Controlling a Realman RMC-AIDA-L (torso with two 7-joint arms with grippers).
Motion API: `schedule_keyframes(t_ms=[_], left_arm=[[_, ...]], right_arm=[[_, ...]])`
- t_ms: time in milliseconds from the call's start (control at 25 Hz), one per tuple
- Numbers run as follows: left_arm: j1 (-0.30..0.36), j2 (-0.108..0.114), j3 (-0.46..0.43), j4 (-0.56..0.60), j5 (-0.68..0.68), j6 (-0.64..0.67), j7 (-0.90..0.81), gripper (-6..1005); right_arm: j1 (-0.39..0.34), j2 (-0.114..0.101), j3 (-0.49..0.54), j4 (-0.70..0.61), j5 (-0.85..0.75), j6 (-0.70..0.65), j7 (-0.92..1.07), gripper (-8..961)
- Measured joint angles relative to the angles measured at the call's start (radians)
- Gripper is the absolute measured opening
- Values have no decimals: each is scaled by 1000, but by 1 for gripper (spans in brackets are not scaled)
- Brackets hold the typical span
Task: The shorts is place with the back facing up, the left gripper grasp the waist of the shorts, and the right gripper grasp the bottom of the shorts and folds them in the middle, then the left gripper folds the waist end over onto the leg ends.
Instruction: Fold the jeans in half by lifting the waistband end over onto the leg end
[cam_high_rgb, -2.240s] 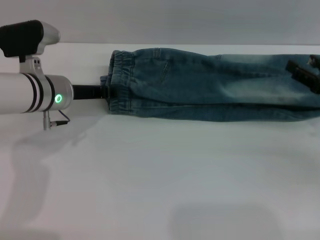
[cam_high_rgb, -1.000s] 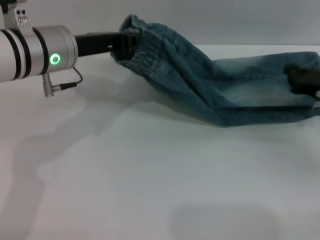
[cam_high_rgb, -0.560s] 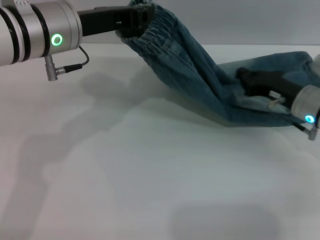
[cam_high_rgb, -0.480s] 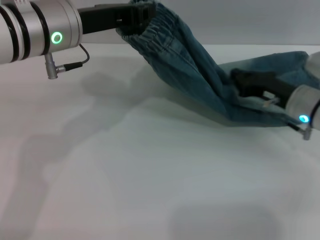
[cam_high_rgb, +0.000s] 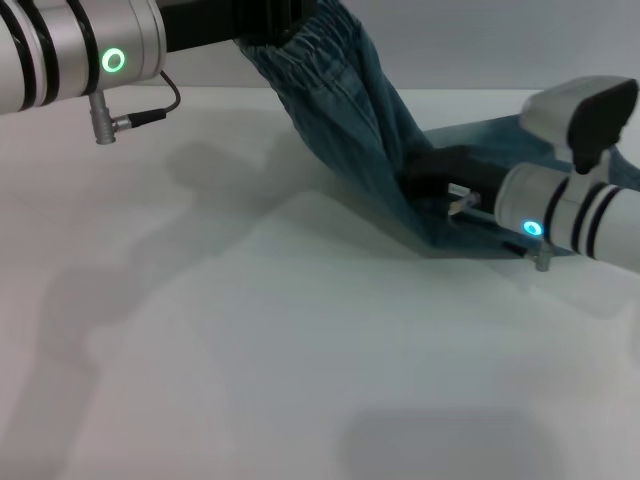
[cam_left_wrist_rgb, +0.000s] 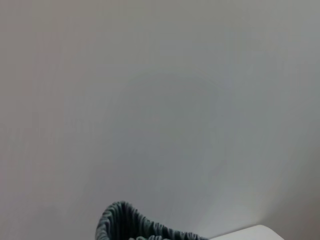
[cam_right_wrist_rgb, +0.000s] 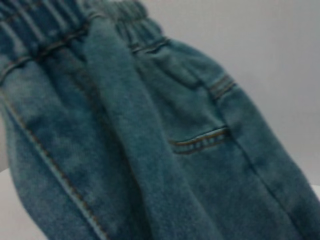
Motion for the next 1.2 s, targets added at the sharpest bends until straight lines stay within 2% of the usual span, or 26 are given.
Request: schedule_keyframes(t_ms=[160,280,520,680,800,1200], left_arm=[[-2,0,-5,0,0,2,2,64],[-2,0,-7,0,0,2,3,64],[1,3,-16,-1,1,2,5,65],[1,3,-16,-1,1,4,6,65],[-3,1,-16,-1,0,5,6,63],[1,0,-16,-33,-48,7,26,62]], right_arm=[[23,0,-6,24,-1,5,0,-1],[1,0,-1,15,1,11,-9,0],[-178,-6,6,-157,53,26,6,0],[-228,-9,-3,-188,108,26,23,0],[-203,-7,-7,-156,107,10,30,0],[-22,-2,-60,10,103,-19,38,0]])
